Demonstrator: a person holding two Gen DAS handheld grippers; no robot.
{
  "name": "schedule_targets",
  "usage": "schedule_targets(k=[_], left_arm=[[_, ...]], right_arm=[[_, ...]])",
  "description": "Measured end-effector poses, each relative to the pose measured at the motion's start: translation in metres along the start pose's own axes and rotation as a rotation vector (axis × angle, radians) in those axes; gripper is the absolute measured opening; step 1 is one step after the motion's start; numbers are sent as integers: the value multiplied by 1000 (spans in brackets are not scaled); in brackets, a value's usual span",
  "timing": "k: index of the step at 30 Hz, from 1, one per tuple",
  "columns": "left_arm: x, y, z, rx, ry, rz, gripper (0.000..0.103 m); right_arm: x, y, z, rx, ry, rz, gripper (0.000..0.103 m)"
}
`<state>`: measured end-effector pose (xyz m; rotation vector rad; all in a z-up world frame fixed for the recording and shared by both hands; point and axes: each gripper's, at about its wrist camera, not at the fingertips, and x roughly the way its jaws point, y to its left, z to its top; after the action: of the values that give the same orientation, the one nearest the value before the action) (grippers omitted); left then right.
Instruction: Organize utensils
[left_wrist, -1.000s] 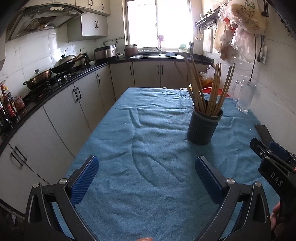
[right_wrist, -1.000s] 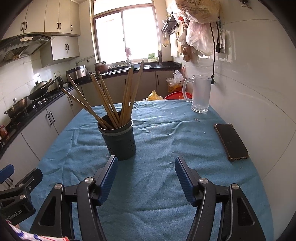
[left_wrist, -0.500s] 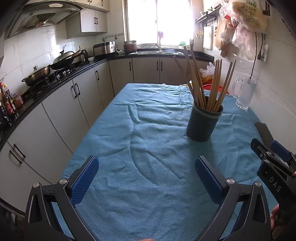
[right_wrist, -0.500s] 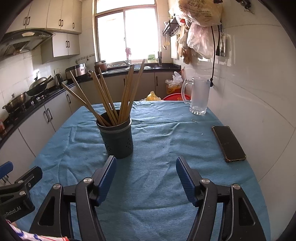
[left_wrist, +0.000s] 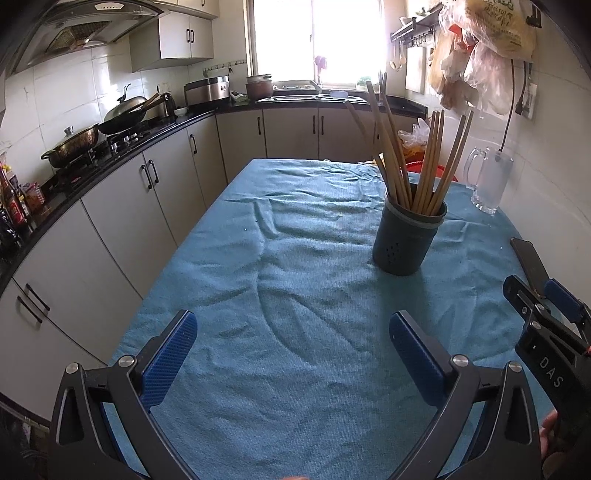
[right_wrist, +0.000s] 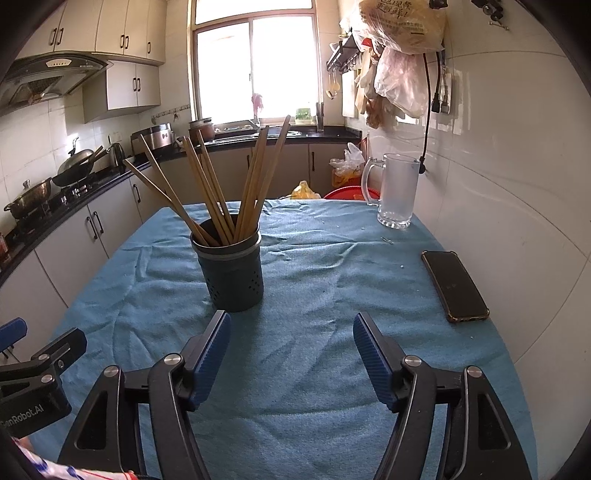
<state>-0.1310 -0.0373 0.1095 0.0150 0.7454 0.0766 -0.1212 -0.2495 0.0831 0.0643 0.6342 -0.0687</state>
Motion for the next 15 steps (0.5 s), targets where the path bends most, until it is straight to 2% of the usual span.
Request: schedule_targets(k=[15], left_arm=[[4,-1,-2,10,9,6,103]], right_arm=[[1,-1,-1,-1,2,-2,74]])
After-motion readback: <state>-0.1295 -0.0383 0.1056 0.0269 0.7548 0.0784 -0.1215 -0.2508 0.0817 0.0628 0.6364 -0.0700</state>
